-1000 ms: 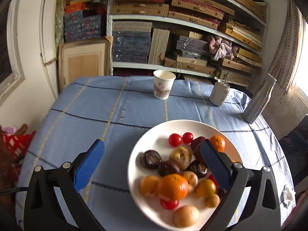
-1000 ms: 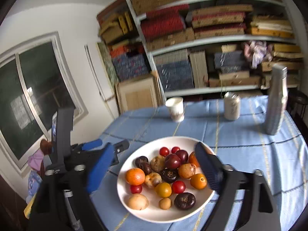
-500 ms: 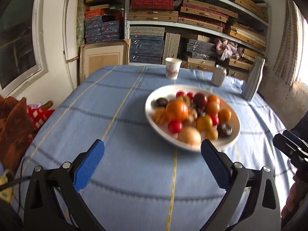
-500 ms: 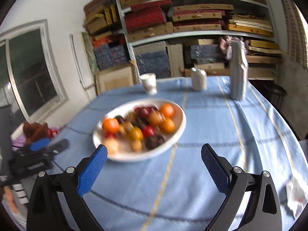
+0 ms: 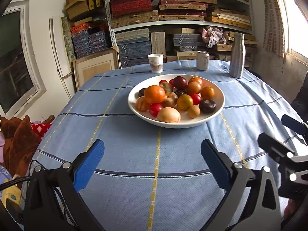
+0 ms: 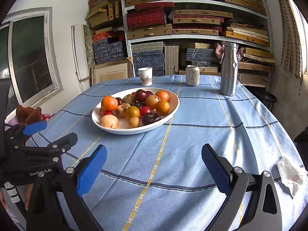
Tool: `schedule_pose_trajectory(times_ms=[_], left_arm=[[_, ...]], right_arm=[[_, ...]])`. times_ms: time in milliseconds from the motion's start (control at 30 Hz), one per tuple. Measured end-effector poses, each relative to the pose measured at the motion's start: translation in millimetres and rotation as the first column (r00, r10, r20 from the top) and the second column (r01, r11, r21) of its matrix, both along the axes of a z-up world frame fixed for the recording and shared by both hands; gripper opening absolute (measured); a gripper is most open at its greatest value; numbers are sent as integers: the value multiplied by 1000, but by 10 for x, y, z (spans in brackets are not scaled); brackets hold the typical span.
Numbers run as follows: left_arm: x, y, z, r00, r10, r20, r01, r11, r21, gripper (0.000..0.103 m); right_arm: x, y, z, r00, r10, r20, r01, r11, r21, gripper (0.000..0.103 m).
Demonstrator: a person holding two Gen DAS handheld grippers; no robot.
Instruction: Organize fruits
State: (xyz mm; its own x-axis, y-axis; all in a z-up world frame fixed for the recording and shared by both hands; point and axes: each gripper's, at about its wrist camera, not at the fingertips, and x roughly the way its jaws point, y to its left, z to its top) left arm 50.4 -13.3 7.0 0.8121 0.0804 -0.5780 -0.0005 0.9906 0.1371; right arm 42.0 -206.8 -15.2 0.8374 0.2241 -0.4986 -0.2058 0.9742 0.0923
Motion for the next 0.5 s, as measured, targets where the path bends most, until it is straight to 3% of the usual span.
schedule_pose_trajectory(times_ms=[200, 367, 500], left_arm=[[-35, 56, 49, 1000, 12, 12, -12, 999, -35, 99], [-42, 75, 48, 998, 57, -1, -57, 998, -17, 99], [-71, 86, 73, 999, 34, 5, -34, 999, -41, 99]], right_arm=[[-3, 46, -19, 1000, 3, -10, -3, 1000, -15, 99], [-3, 47, -25, 1000, 4, -18, -4, 1000, -5, 99], [-4, 56, -23, 1000, 7, -18, -7, 1000, -7, 99]])
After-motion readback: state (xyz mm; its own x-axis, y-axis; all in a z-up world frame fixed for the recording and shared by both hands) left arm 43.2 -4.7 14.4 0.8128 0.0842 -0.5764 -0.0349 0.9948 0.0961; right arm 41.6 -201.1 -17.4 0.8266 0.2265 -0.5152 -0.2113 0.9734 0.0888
